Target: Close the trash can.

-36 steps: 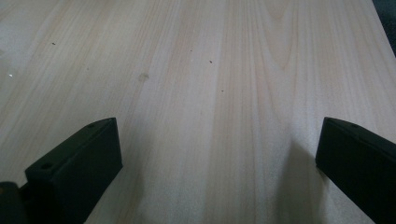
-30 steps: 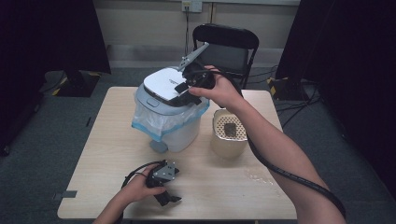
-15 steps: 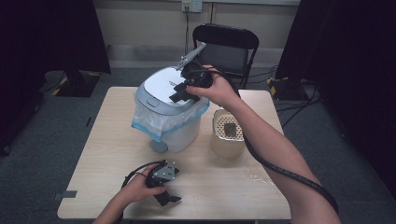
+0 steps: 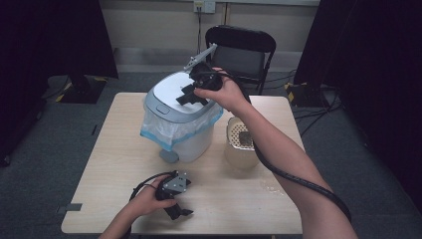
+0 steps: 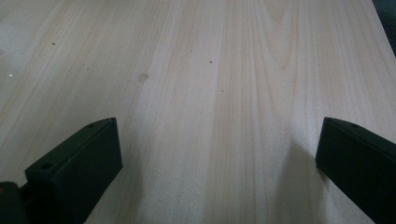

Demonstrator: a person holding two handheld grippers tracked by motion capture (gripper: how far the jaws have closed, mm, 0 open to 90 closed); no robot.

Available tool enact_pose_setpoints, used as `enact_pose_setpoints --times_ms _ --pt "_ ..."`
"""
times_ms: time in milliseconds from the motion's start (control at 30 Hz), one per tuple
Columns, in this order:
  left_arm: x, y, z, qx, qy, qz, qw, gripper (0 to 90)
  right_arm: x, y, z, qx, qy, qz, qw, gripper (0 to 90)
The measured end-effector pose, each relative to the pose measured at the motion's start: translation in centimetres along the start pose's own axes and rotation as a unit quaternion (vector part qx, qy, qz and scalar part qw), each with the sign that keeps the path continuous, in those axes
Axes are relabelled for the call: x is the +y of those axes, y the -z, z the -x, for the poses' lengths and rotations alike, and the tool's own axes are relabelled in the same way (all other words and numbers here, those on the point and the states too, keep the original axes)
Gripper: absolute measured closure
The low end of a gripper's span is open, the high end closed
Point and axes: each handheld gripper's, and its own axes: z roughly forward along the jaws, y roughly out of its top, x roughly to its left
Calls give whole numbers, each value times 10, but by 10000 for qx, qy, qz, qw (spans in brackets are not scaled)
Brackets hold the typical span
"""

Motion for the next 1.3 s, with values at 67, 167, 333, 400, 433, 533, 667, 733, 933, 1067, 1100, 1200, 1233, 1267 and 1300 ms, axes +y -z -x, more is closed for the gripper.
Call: enact_pose_setpoints --times_ms 67,167,333,400,433,533,667,733,933,1067,1100,1200,1233,1267,1300 --pt "0 0 0 -1 -1 0 10000 0 1 -1 1 -9 12 -7 10000 534" --pt "0 0 0 -1 -2 0 10000 0 1 -2 1 -6 -7 24 10000 532" --pt "0 0 0 3 -6 -18 10000 0 3 -4 1 -16 -16 31 10000 531" --pt "0 0 0 -4 4 -5 10000 0 4 -5 2 -16 -16 37 10000 531" --pt "0 0 0 -1 7 -10 10000 0 4 -6 2 -21 -10 14 10000 530" --pt "0 0 0 2 -6 -17 10000 0 6 -7 2 -33 -2 -10 10000 531" --pt "0 0 0 -3 -18 -36 10000 0 7 -13 -1 -91 111 -10 9999 526" --pt "0 0 0 -5 -18 -29 10000 0 8 -15 -2 -109 149 25 9998 526" --pt "0 0 0 -9 -21 -26 10000 0 8 -15 -6 -91 166 -8 9998 415" --pt "0 0 0 -8 -20 -25 10000 0 9 -15 -11 -144 200 -171 9995 265" --pt "0 0 0 -7 -18 -27 10000 0 8 -13 -11 -151 198 -188 9995 242" --pt "0 0 0 -12 -22 -23 10000 0 4 -9 -10 -159 135 -211 9996 222" --pt "0 0 0 -7 -17 -28 10000 0 3 -7 -9 -165 133 -212 9996 219" --pt "0 0 0 -4 -16 -31 10000 0 1 -5 -9 -172 117 -206 9996 212" --pt "0 0 0 -7 -19 -24 10000 0 0 -4 -8 -171 104 -197 9996 204"
